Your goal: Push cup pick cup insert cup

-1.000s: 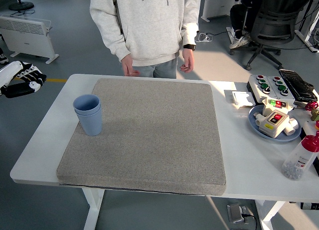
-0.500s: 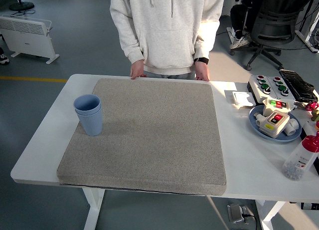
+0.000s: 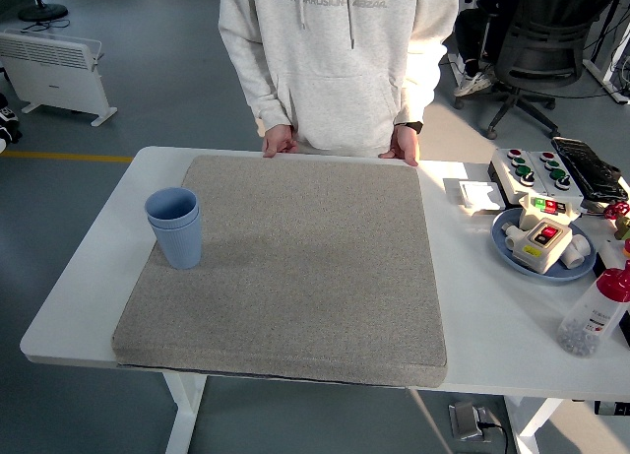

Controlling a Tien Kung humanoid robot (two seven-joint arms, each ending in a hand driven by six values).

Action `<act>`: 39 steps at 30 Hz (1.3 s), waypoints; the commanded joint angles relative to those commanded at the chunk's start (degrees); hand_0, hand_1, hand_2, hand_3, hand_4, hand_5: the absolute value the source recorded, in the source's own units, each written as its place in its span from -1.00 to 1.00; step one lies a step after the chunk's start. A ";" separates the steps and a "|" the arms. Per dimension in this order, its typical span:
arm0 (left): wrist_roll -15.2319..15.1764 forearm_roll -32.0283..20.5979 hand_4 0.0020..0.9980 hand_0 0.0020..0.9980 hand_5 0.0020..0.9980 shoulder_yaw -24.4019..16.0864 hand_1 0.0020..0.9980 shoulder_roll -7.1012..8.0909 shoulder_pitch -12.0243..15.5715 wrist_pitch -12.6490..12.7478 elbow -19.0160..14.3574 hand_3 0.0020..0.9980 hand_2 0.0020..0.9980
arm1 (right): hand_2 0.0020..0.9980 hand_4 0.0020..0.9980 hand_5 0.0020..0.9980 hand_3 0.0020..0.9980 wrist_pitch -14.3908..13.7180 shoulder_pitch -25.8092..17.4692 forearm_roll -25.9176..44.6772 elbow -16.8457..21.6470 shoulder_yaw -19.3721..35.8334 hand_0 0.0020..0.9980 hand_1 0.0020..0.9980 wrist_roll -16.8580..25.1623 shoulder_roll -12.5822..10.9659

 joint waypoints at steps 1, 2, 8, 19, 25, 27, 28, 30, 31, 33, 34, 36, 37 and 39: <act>0.12 -0.05 0.09 0.06 0.43 -0.02 0.12 -0.11 0.04 0.16 0.06 0.02 0.13 | 0.31 -0.70 -0.26 0.18 -0.03 -0.03 0.18 -0.01 -0.09 0.47 0.34 0.06 -0.03; 0.15 -0.09 0.09 0.06 0.43 -0.03 0.12 -0.17 0.07 0.22 0.10 0.02 0.13 | 0.31 -0.70 -0.26 0.18 -0.04 -0.05 0.28 -0.01 -0.14 0.47 0.34 0.09 -0.04; 0.89 -0.10 0.09 0.06 0.49 0.36 0.13 -0.58 0.18 0.84 0.19 0.03 0.13 | 0.31 -0.70 -0.26 0.17 -0.10 -0.17 0.33 -0.02 -0.12 0.47 0.35 0.16 -0.06; 2.28 0.38 0.08 0.07 0.50 1.02 0.15 -1.37 0.28 2.31 0.50 0.05 0.16 | 0.31 -0.70 -0.26 0.18 -0.31 -0.20 0.66 -0.04 -0.35 0.47 0.35 0.39 0.03; 2.76 0.49 0.09 0.14 0.49 0.93 0.24 -1.45 0.39 3.38 0.42 0.09 0.24 | 0.30 -0.70 -0.26 0.17 -0.36 -0.33 0.28 -0.04 -0.08 0.47 0.34 0.31 0.10; 2.69 0.91 0.09 0.14 0.49 0.73 0.24 -1.50 0.58 3.72 0.17 0.09 0.24 | 0.30 -0.70 -0.26 0.17 -0.38 -0.35 0.18 -0.04 0.00 0.47 0.34 0.28 0.12; 2.34 1.27 0.09 0.14 0.49 0.68 0.24 -1.53 0.70 3.96 -0.03 0.09 0.24 | 0.30 -0.70 -0.26 0.17 -0.39 -0.34 0.16 -0.04 0.03 0.47 0.34 0.28 0.16; 1.79 2.05 0.09 0.14 0.49 0.48 0.24 -1.69 1.06 5.07 -0.57 0.09 0.24 | 0.30 -0.70 -0.26 0.17 -0.43 -0.34 0.16 -0.04 0.03 0.47 0.34 0.29 0.21; 1.70 2.21 0.21 0.38 0.54 0.43 0.45 -1.73 1.15 5.37 -0.69 0.23 0.45 | 0.30 -0.70 -0.26 0.17 -0.43 -0.34 0.17 -0.04 0.03 0.47 0.35 0.29 0.22; 0.27 2.58 0.21 0.38 0.54 -0.51 0.45 -2.33 2.11 6.92 -1.73 0.23 0.45 | 0.30 -0.70 -0.26 0.17 -0.45 -0.34 0.31 -0.04 -0.05 0.47 0.35 0.32 0.25; -0.40 2.37 0.21 0.38 0.54 -1.05 0.45 -2.73 2.60 8.00 -2.23 0.23 0.45 | 0.30 -0.70 -0.26 0.17 -0.45 -0.33 0.36 -0.05 -0.08 0.47 0.35 0.33 0.26; -0.88 1.89 0.21 0.38 0.54 -1.99 0.45 -3.56 3.36 9.95 -2.90 0.23 0.45 | 0.30 -0.70 -0.26 0.17 -0.45 -0.33 0.33 -0.05 -0.08 0.47 0.35 0.33 0.27; -1.40 1.31 0.23 0.44 0.56 -2.97 0.55 -4.46 4.18 11.48 -3.49 0.33 0.56 | 0.30 -0.70 -0.26 0.17 -0.45 -0.32 0.37 -0.06 -0.12 0.47 0.34 0.35 0.28; -1.83 0.79 0.23 0.44 0.56 -4.37 0.55 -5.67 5.29 13.45 -4.17 0.33 0.56 | 0.30 -0.70 -0.26 0.17 -0.43 -0.31 0.39 -0.07 -0.14 0.47 0.34 0.35 0.27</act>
